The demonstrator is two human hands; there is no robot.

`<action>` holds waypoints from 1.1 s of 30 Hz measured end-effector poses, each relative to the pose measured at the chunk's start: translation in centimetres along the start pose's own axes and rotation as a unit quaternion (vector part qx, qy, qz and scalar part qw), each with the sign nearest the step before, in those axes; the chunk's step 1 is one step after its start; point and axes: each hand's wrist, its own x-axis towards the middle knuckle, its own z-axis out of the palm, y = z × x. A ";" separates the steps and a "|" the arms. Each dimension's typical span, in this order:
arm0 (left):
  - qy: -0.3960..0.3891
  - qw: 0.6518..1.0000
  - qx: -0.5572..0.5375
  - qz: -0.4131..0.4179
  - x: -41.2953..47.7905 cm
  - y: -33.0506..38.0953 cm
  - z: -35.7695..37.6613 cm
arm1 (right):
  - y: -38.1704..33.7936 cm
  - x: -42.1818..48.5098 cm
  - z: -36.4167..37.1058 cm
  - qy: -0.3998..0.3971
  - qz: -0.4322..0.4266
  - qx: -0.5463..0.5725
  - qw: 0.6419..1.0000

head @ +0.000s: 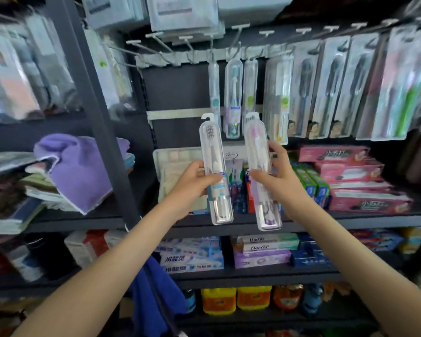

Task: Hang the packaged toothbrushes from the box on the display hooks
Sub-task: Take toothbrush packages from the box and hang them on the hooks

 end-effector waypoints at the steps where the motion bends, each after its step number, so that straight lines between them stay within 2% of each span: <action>1: -0.007 1.000 -0.002 0.010 0.4 0.5 -0.1 | -0.4 0.5 -0.3 0.006 -0.006 -0.010 1.000; 8: -0.013 0.997 -0.020 0.074 3.4 3.8 -0.4 | -5.7 4.8 -1.6 0.043 -0.070 -0.085 0.993; 13: 0.025 0.994 -0.062 0.091 5.3 6.1 -0.1 | -8.1 8.8 -1.0 0.054 -0.068 -0.091 0.992; 23: 0.063 0.989 -0.062 0.120 6.7 8.3 -1.1 | -7.8 13.6 -0.1 0.055 -0.070 -0.046 0.995; 33: 0.076 0.986 -0.077 0.130 6.2 8.6 -1.2 | -6.9 15.1 1.1 0.025 -0.071 -0.138 0.988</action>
